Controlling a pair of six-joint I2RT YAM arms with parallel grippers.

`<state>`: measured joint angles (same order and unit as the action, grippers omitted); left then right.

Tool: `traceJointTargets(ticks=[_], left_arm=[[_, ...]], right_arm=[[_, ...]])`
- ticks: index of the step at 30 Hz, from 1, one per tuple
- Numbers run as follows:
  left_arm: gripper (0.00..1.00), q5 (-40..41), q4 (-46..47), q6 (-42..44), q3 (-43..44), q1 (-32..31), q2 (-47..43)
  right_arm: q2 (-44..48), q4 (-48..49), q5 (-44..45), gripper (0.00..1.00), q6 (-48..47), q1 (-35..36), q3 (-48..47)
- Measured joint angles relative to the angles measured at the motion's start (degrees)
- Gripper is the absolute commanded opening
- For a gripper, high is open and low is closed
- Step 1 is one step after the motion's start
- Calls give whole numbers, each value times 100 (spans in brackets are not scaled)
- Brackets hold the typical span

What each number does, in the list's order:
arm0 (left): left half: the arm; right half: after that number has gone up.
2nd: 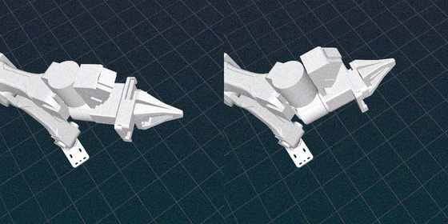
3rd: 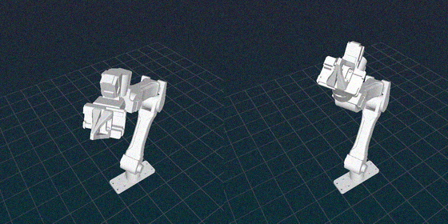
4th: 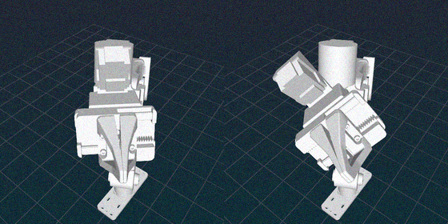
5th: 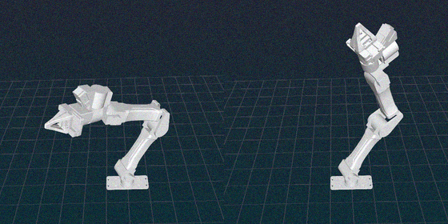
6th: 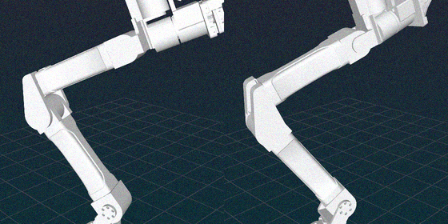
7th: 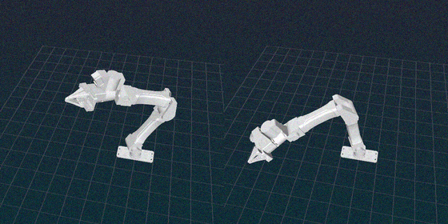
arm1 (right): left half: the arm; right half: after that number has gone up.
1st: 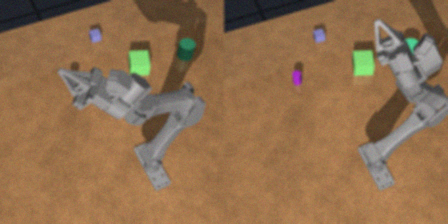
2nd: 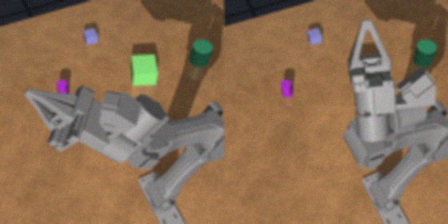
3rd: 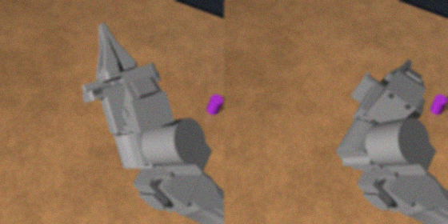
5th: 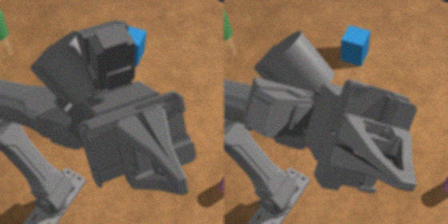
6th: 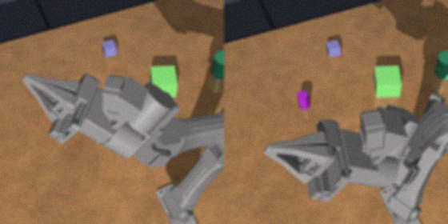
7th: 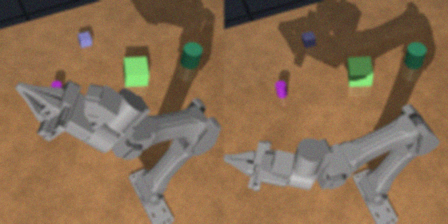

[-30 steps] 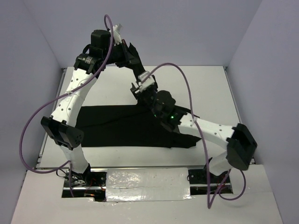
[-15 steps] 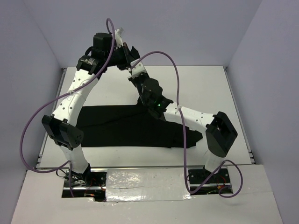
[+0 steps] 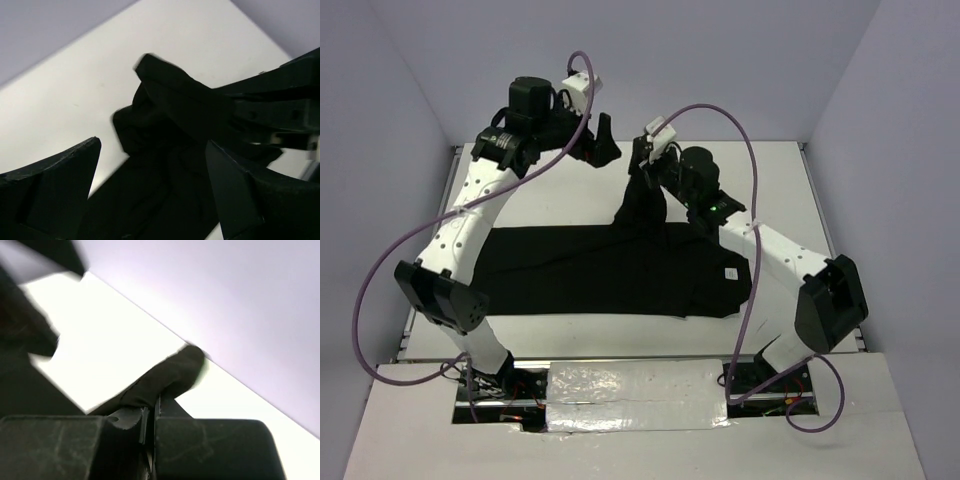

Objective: Fold and stack the long sleeve shirts
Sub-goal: Fold the shirt

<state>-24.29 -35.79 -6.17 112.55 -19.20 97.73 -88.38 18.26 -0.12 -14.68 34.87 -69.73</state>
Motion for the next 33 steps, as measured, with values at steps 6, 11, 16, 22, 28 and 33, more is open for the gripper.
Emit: traceJointTargets(ticks=[6,11,16,22,28,33], left_arm=[[99,33,-232,2057,-35,59,-474],[99,-264,-861,4516,-385,39,-616],[99,-247,-994,5412,-1145,-63,-597],[99,127,-590,5316,-1307,-299,-595],[99,476,-76,4946,-1309,-358,-597],[99,407,57,4894,-1325,-317,-595]], right_arm=[[173,-354,-1196,0,116,11,-11],[-72,-922,-1528,0,509,-76,-382],[-535,-1598,-1274,0,1412,-129,-1314],[-1473,-2874,-675,0,2855,-177,-3051],[-1858,-3729,-328,0,3510,-175,-3471],[-1862,-3919,-208,0,3613,-138,-3460]])
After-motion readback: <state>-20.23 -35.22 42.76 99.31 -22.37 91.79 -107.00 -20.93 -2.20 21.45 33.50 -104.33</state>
